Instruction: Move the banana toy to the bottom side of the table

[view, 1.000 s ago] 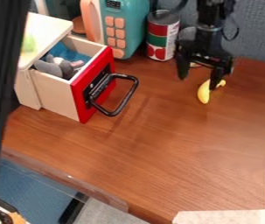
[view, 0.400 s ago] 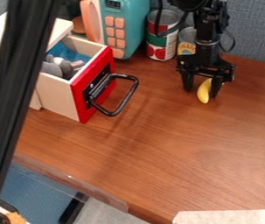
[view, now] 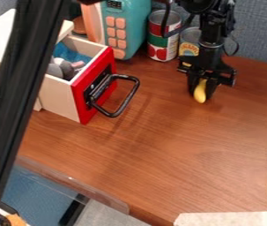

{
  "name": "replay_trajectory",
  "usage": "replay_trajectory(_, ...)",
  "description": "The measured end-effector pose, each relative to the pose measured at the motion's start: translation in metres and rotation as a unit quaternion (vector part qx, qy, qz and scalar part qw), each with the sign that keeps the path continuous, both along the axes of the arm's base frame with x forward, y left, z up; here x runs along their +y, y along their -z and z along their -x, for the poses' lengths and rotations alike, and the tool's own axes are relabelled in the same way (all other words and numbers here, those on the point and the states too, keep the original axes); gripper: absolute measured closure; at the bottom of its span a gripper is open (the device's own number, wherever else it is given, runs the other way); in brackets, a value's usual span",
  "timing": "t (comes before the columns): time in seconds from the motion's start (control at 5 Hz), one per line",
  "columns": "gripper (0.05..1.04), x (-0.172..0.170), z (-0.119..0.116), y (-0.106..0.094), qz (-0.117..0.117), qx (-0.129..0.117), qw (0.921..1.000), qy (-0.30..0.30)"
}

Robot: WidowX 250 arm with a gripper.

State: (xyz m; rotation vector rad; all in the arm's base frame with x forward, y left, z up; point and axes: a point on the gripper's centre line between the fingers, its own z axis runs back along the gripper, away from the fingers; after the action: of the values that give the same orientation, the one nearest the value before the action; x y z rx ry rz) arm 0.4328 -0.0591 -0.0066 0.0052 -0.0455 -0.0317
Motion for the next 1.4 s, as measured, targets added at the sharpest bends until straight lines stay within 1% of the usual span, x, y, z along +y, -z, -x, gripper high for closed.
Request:
replay_trajectory(0.2,0.700,0.002,0.013,-0.031,0.004,-0.039,0.9991,0.014)
replay_trajectory(0.4,0.700,0.007,0.050,-0.045,0.013,-0.048,0.9977,0.045)
replay_trajectory(0.6,0.700,0.024,0.089,-0.044,0.006,-0.043,0.9970,0.064)
replay_trajectory(0.8,0.700,0.033,0.131,-0.035,-0.002,-0.022,0.9959,0.088)
replay_trajectory(1.0,0.700,0.048,0.163,-0.026,-0.023,-0.010,0.9943,0.104)
replay_trajectory(1.2,0.652,0.056,0.179,-0.014,-0.038,0.003,0.9932,0.110)
replay_trajectory(1.4,0.336,0.061,0.188,0.009,-0.035,0.047,0.9925,0.107)
